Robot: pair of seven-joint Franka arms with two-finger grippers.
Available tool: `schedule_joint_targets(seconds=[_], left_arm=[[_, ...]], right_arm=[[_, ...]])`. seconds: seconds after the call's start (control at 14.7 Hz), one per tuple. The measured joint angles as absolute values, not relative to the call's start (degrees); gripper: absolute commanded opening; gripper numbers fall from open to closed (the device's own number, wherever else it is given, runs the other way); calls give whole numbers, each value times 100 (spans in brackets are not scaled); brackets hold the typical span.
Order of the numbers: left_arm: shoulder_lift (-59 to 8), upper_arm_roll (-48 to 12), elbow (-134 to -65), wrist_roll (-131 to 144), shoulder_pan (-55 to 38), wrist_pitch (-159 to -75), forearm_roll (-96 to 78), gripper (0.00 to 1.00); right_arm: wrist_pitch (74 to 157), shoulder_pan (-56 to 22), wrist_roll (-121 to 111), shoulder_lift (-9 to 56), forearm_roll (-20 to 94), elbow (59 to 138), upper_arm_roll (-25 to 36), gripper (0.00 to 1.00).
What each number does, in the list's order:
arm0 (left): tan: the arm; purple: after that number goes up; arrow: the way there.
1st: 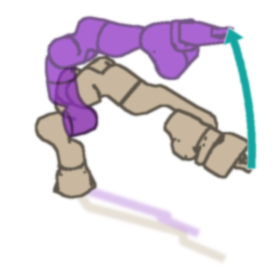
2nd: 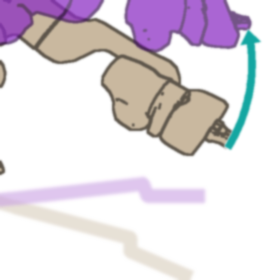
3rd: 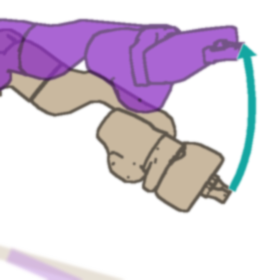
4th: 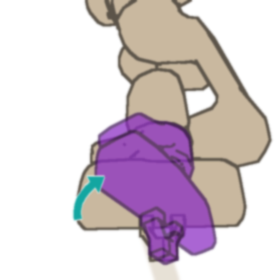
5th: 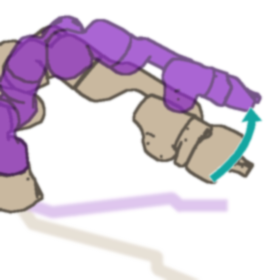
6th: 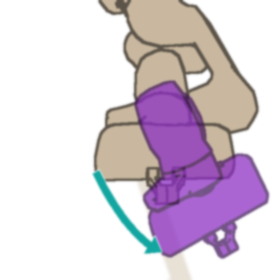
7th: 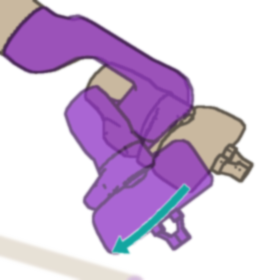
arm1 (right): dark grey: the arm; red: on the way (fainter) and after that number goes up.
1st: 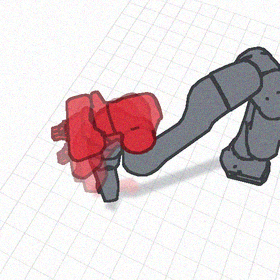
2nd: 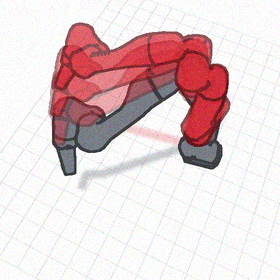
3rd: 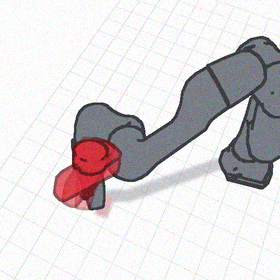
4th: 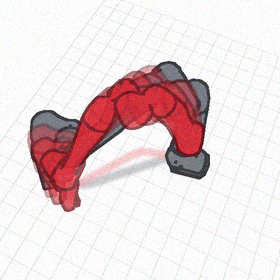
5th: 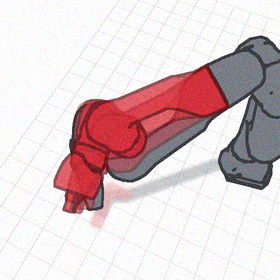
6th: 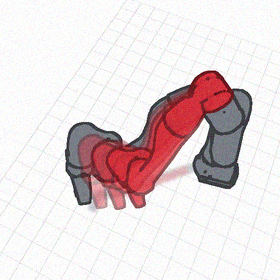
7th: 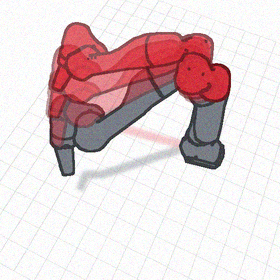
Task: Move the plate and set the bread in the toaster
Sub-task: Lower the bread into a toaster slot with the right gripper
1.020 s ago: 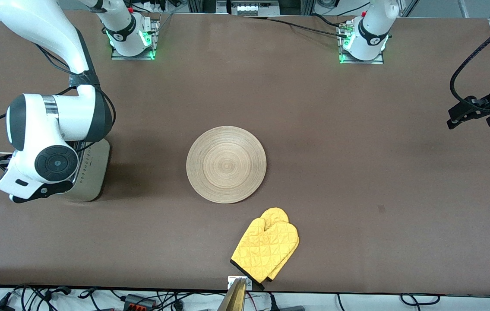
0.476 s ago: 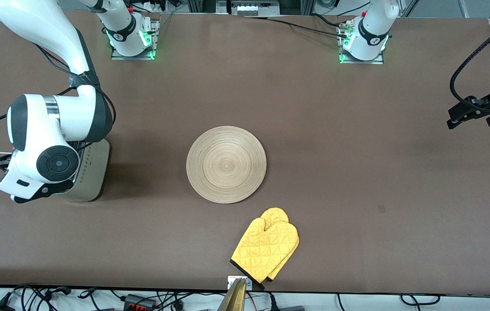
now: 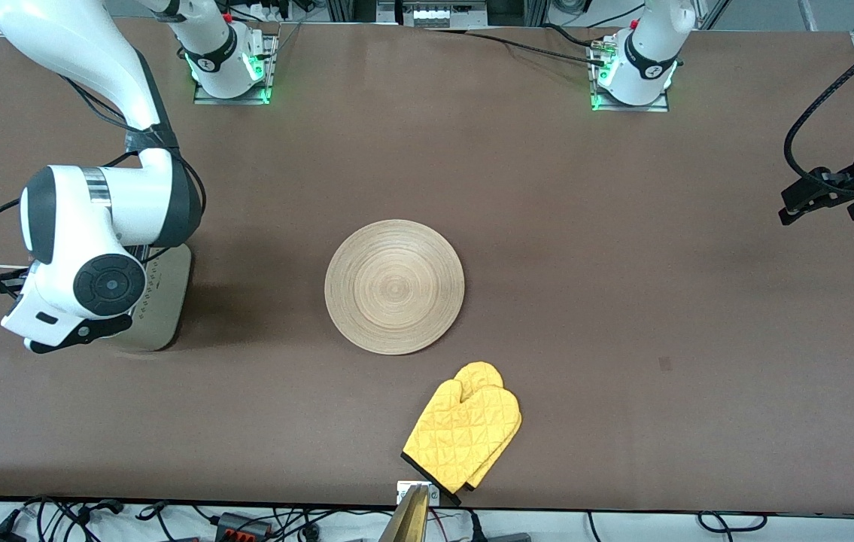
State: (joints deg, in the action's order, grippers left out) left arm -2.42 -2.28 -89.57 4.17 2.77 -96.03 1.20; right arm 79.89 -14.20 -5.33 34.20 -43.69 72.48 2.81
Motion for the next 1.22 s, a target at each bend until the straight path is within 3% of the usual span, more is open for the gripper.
schedule_joint_targets(seconds=[0.27, 0.41, 0.54, 0.61, 0.68, 1.02, 1.22], left_arm=[[-242, -228, -8957, 417, 278, -9603, 120, 100], [-242, -228, -8957, 417, 280, -9603, 120, 100], [-242, -228, -8957, 417, 281, -9603, 120, 100], [-242, -228, -8957, 417, 282, -9603, 120, 100], [-242, -228, -8957, 417, 282, -9603, 120, 100], [-242, -228, -8957, 417, 283, -9603, 120, 100], [-246, -228, -8957, 417, 286, -9603, 120, 100]], right_arm=[[8105, -1445, -304, 3426, -4310, 7318, 275, 0], [8173, -1445, -253, 3428, -4265, 7342, 275, 14], [8212, -1452, -242, 3429, -4253, 7348, 274, 34], [8217, -1461, -240, 3429, -4253, 7348, 268, 76], [8218, -1468, -238, 3430, -4253, 7349, 260, 100], [8210, -1478, -236, 3424, -4132, 7347, 251, 100], [8052, -1469, -243, 3204, -3418, 7266, 268, 100]])
